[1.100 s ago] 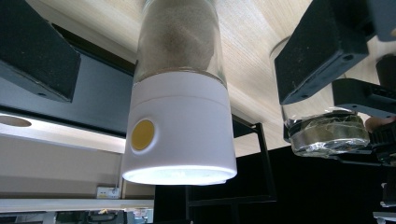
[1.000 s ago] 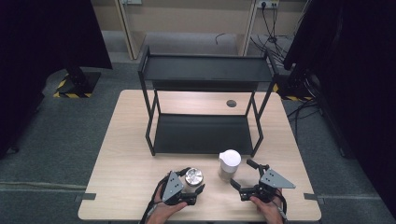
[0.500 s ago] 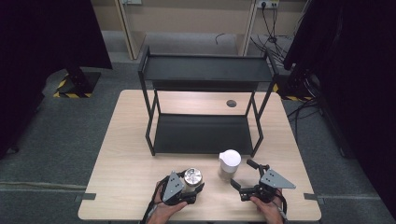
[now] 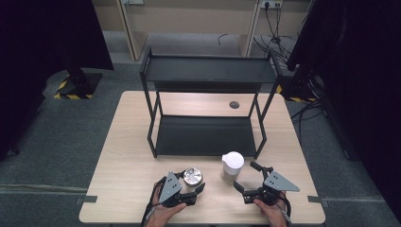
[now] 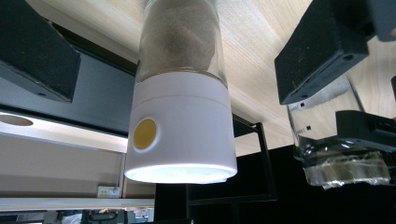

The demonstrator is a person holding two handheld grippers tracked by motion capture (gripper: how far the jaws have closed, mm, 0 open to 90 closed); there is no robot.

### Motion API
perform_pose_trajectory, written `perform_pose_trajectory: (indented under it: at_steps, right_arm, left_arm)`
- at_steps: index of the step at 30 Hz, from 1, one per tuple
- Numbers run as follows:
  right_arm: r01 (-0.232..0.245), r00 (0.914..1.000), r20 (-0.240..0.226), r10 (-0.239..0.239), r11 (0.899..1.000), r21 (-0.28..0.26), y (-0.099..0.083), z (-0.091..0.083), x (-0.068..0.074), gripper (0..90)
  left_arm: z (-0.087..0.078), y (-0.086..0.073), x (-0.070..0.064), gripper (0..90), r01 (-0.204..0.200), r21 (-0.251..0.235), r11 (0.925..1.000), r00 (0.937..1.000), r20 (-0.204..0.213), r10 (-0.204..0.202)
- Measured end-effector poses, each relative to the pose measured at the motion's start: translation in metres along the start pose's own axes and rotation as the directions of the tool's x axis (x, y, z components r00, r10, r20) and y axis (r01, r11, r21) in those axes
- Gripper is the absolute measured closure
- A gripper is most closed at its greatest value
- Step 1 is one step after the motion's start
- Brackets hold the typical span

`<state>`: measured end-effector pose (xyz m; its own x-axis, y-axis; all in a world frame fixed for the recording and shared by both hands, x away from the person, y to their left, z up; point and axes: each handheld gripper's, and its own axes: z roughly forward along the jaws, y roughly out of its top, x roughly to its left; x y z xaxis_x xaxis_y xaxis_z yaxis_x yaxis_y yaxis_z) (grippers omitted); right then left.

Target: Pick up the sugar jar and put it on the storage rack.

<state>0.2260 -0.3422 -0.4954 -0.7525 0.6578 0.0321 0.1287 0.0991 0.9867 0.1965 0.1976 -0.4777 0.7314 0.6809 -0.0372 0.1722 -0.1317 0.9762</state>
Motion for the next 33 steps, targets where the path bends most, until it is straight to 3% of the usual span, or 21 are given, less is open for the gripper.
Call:
perform_pose_trajectory:
  at_steps: [5, 20, 33]
  right_arm:
    - [0.0, 1.0, 0.0, 0.0, 1.0, 0.001, 0.0, 0.0, 0.0, 0.7]
    - [-0.006, 1.0, 0.001, 0.006, 1.0, 0.001, 0.0, 0.001, 0.0, 0.7]
    - [-0.004, 1.0, -0.001, 0.004, 1.0, 0.001, 0.0, 0.001, 0.0, 0.7]
  left_arm:
    - [-0.002, 0.003, 0.002, 31.1, 0.021, -0.006, 0.9998, 0.9998, 0.003, -0.021]
    - [-0.007, 0.031, 0.019, 31.1, -0.006, -0.028, 0.9996, 0.9984, 0.057, 0.007]
    - [-0.011, 0.067, 0.03, 31.1, 0.008, -0.073, 0.9973, 0.9992, 0.04, -0.005]
